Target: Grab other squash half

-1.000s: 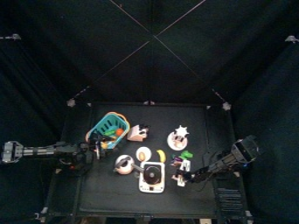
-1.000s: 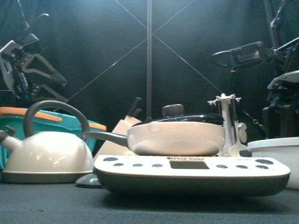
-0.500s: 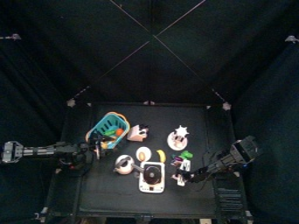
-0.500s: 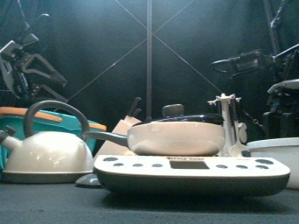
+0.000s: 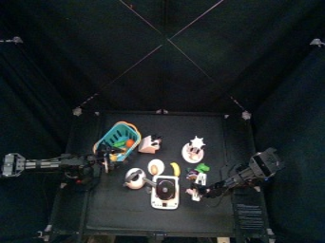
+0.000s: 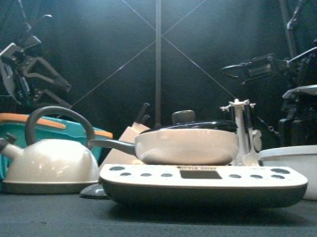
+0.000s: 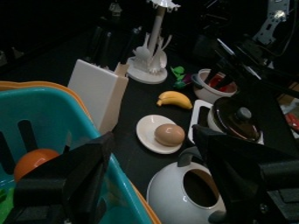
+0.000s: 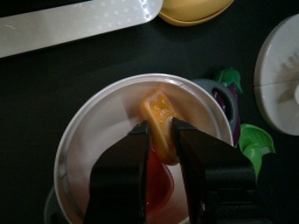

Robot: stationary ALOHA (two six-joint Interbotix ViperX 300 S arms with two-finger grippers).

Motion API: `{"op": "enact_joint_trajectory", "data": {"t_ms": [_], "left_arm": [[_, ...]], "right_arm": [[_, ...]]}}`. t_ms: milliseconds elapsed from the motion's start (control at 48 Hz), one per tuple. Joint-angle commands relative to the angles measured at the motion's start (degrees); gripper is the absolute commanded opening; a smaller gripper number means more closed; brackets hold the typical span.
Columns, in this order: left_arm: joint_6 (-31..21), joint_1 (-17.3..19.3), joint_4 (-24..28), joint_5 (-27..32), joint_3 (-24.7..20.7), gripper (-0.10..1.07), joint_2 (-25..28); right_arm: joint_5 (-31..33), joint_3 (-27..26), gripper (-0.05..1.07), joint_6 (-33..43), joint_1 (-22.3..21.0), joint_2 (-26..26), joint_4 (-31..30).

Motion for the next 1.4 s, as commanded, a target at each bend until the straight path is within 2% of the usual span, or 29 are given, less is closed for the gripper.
{"op": "enact_joint_trajectory", "data": {"t_ms": [0, 312, 521, 646, 792, 1375], "left_arm": [[0.0, 0.09, -0.09, -0.53, -0.62, 1.03, 0.18], [0.0, 0.09, 0.0, -0.53, -0.62, 1.03, 0.26], [0.0, 0.09, -0.09, -0.35, -0.62, 1.03, 0.18], [0.0, 0.09, -0.09, -0.26, -0.62, 1.03, 0.18], [0.0, 0.09, -0.18, -0.26, -0.62, 1.03, 0.26], [0.0, 0.0, -0.18, -0.09, -0.62, 1.03, 0.18]], "right_arm": [[0.26, -0.62, 0.39, 0.18, -0.26, -1.49, -0.18], [4.39, -2.2, 0.39, 0.18, 0.18, -8.17, -1.23], [5.63, -1.85, 0.4, 0.18, 0.26, -10.02, -0.26], [6.06, -1.49, 0.44, 0.26, 0.44, -11.07, -0.09], [5.89, -1.41, 0.51, 0.26, 0.53, -11.07, 0.26], [5.98, -2.46, 0.51, 0.26, 0.62, -10.9, -1.41]]}}
